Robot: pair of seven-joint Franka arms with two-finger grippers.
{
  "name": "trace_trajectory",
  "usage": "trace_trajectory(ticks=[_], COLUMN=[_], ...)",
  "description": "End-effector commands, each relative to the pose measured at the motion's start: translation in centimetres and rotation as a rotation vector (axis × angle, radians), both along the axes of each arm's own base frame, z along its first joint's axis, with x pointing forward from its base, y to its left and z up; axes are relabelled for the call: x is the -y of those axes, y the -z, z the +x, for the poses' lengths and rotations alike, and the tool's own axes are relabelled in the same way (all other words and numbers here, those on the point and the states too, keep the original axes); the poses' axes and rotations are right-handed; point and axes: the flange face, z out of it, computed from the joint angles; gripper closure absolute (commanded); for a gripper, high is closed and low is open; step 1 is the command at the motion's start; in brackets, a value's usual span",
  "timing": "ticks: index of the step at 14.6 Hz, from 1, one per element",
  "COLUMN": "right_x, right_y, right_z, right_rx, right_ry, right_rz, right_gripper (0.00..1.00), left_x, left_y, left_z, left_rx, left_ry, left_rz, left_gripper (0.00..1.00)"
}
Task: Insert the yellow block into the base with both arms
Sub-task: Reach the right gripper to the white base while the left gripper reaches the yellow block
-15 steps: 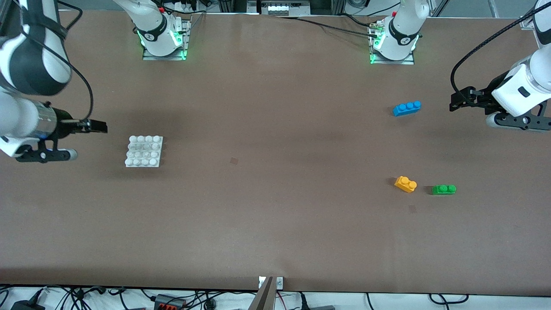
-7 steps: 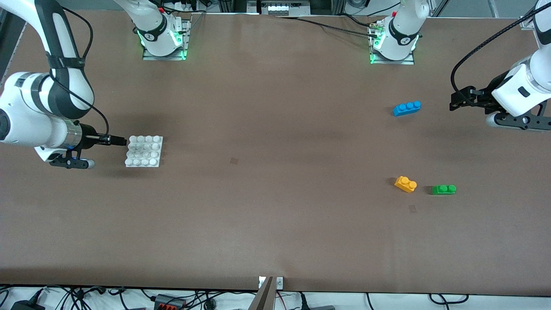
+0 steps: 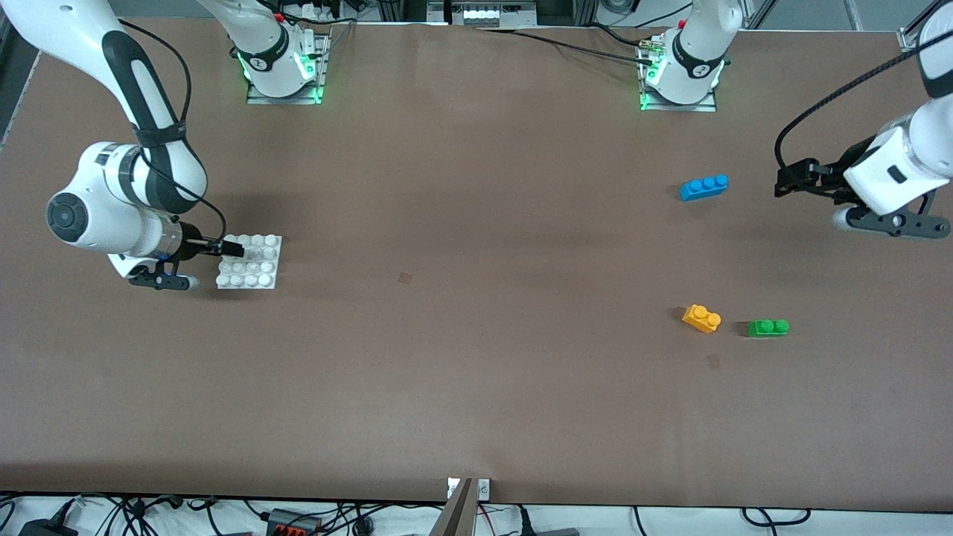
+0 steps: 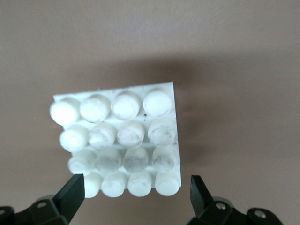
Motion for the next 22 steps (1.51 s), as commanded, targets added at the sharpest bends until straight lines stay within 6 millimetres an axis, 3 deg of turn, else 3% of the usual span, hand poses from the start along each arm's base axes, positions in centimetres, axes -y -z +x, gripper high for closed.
trace_trajectory(ticks=[1,4,7,9,11,17,20,22], right_x=[1.1,1.2,0.9,1.0,0.9,0.9,0.5,-1.2], right_y=[1.8,3.6,4.0,4.2,4.6,5.0,5.3,6.9], right_z=[-0.3,-0.7,-0.7,-0.7,-0.9,-0.9,-1.0,-0.9], right_rx=[0.016,-0.010,-0.008,-0.012,-0.019,-0.025,-0.032,-0.047], right_ry=[-0.039,-0.030,-0.033,-0.033,-0.035,-0.037,-0.069,-0.157], right_rz=[0.019,0.026,0.026,0.027,0.028,0.029,0.036,0.062], right_gripper=[0.00,0.00,0.02,0.20,0.30,0.35,0.35,0.35], left_x=[-0.1,-0.2,0.8,1.3,0.8,0.8,0.9,0.9], left_y=[3.5,10.4,15.7,18.6,21.6,26.4,27.3,27.9], left_z=[2.7,6.0,7.0,7.3,7.3,8.2,8.3,8.5], left_rx=[-0.002,0.030,0.030,0.073,0.090,0.118,0.118,0.132], left_ry=[0.060,0.168,0.189,0.240,0.385,0.341,0.298,0.292], left_rz=[-0.040,-0.070,-0.079,-0.080,-0.106,-0.113,-0.111,-0.108], left_gripper=[0.00,0.00,0.00,0.00,0.00,0.00,0.00,0.00])
